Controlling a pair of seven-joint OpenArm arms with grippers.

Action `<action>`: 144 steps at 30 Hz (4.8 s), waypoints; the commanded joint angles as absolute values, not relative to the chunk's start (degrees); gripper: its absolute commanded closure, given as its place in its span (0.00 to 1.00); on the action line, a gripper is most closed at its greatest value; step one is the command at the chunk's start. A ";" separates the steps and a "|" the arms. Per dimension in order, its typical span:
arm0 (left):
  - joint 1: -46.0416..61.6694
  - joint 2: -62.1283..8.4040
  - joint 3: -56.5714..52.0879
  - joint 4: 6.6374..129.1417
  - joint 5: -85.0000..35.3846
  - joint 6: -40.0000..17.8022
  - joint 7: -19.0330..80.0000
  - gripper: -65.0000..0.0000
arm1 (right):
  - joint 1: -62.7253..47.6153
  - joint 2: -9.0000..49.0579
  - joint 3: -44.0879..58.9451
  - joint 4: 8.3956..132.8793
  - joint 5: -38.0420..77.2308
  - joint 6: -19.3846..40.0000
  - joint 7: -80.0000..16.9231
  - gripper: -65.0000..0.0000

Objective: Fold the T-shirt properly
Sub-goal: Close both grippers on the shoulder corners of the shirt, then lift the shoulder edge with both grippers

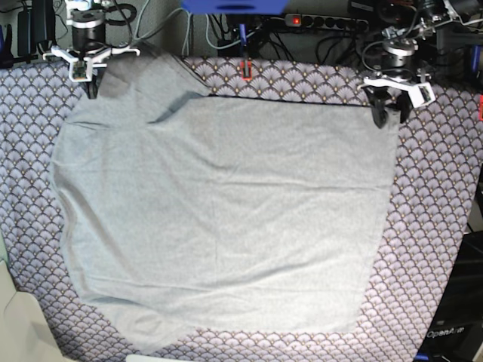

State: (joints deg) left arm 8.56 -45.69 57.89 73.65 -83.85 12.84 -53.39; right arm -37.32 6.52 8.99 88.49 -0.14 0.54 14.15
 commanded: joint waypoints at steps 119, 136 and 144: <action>7.25 -51.47 58.15 77.05 -85.00 12.79 -50.68 1.00 | -28.70 0.75 36.18 90.86 55.08 32.40 -54.11 0.80; 5.23 -53.67 58.07 80.48 -85.00 12.79 -50.77 1.00 | -26.68 4.09 37.49 91.47 55.43 32.40 -55.25 1.00; 3.21 -54.90 57.98 82.33 -85.00 12.88 -50.95 1.00 | -22.02 5.23 39.43 93.41 55.52 32.40 -60.53 1.00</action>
State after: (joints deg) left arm 3.62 -53.54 58.37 81.69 -84.97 12.82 -49.50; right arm -22.13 4.45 39.07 92.18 53.98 32.14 -61.14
